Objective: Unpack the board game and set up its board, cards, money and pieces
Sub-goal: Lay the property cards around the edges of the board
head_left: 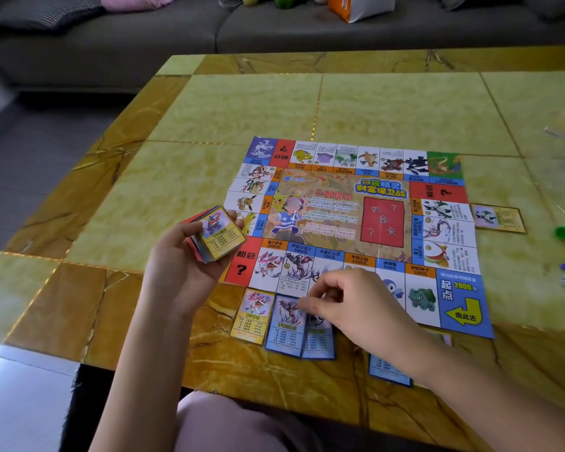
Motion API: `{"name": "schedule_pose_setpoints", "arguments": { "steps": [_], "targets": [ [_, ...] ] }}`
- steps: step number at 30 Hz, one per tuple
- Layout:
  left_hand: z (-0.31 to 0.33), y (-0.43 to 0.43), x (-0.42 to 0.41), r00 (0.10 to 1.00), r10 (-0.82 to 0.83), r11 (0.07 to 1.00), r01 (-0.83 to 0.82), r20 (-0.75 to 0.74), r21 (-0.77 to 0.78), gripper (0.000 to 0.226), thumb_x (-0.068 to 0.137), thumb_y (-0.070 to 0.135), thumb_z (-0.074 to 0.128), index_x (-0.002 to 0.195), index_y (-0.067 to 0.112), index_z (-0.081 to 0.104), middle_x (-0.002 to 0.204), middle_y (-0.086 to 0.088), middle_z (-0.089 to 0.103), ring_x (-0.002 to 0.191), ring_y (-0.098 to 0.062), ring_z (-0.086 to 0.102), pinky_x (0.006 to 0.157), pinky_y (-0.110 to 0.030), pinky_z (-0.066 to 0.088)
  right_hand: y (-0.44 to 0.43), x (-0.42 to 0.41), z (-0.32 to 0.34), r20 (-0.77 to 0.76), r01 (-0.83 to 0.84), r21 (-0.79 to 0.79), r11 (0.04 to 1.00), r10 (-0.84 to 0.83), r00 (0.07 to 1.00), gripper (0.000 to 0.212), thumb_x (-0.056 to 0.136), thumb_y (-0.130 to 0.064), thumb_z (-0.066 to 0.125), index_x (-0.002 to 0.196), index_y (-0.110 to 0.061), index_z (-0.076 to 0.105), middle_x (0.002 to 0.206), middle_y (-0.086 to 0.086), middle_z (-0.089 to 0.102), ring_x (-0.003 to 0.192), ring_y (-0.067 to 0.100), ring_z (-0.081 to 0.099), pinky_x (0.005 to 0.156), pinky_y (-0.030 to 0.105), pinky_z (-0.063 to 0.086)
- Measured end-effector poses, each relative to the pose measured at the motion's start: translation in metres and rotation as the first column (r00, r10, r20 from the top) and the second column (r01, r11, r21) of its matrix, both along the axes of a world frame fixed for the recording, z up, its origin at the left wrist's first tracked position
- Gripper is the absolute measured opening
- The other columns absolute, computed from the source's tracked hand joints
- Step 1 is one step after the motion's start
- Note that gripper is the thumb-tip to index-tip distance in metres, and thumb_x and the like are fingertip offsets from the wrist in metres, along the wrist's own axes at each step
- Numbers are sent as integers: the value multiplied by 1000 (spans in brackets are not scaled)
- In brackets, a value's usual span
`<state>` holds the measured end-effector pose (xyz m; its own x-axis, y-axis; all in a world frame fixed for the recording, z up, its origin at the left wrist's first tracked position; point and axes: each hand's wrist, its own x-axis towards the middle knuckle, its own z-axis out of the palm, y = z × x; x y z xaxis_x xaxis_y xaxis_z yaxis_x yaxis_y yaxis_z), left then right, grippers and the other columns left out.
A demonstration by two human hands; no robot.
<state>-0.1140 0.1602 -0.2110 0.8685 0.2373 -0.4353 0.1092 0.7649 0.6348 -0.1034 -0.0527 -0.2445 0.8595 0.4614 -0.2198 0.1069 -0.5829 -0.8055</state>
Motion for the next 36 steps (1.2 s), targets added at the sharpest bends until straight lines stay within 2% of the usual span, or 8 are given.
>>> {"name": "schedule_pose_setpoints", "arguments": {
  "steps": [5, 8, 10, 13, 20, 24, 33, 36],
  "targets": [
    [0, -2, -1, 997, -68, 997, 70, -44, 33, 49, 70, 9, 52, 116, -7, 53, 95, -17, 72, 84, -26, 71, 64, -31, 59, -10, -2, 4, 122, -38, 0, 999, 38, 992, 11, 81, -35, 73, 78, -29, 64, 56, -7, 49, 53, 2, 48, 55, 20, 42],
    [-1, -5, -1, 985, -143, 983, 153, -96, 104, 31, 88, 7, 41, 113, -5, 55, 92, -16, 72, 79, -25, 72, 61, -31, 60, -19, -3, 4, 226, -179, -43, 983, 184, 957, 10, 79, -32, 74, 85, -29, 67, 73, -14, 51, 71, -3, 50, 64, 10, 38],
    [0, -8, -1, 975, -187, 968, 203, -119, 147, 27, 92, 8, 38, 110, -2, 56, 91, -16, 72, 77, -25, 72, 63, -31, 60, -24, -4, 0, 306, -264, -114, 958, 287, 908, 14, 79, -34, 74, 92, -31, 70, 87, -21, 51, 81, -5, 49, 69, 8, 36],
    [0, -11, -2, 967, -223, 959, 241, -126, 151, 27, 93, 8, 38, 111, -1, 56, 95, -18, 72, 77, -25, 73, 60, -30, 60, -31, -7, -10, 385, -350, -175, 920, 391, 836, 20, 80, -33, 73, 100, -31, 72, 100, -18, 57, 96, 1, 49, 81, 17, 42],
    [1, -11, -2, 970, -215, 961, 231, -111, 154, 28, 93, 8, 38, 113, -3, 55, 95, -18, 72, 79, -25, 73, 66, -31, 58, -36, -12, -19, 472, -414, -275, 868, 497, 728, 30, 89, -30, 54, 116, -32, 67, 108, -8, 58, 94, 11, 47, 70, 28, 53],
    [1, -11, -2, 972, -208, 962, 223, -106, 157, 29, 93, 8, 38, 114, -3, 54, 94, -17, 72, 78, -26, 73, 66, -31, 58, -37, -13, -21, 489, -407, -310, 859, 511, 707, 38, 93, -33, 37, 120, -34, 64, 108, -6, 54, 93, 14, 51, 66, 31, 55],
    [0, -11, -2, 974, -201, 964, 216, -107, 155, 28, 93, 7, 38, 114, -2, 54, 94, -17, 72, 79, -26, 72, 68, -33, 58, -37, -15, -23, 455, -403, -324, 856, 514, 727, 42, 94, -35, 32, 127, -36, 58, 111, -5, 52, 90, 11, 53, 65, 27, 52],
    [0, -11, -2, 974, -203, 964, 217, -106, 151, 28, 92, 8, 39, 115, -2, 53, 95, -18, 72, 81, -27, 72, 66, -32, 59, -38, -16, -22, 469, -394, -275, 877, 480, 742, 37, 95, -32, 39, 127, -32, 59, 111, -6, 53, 92, 11, 54, 66, 28, 54]
  ]
}}
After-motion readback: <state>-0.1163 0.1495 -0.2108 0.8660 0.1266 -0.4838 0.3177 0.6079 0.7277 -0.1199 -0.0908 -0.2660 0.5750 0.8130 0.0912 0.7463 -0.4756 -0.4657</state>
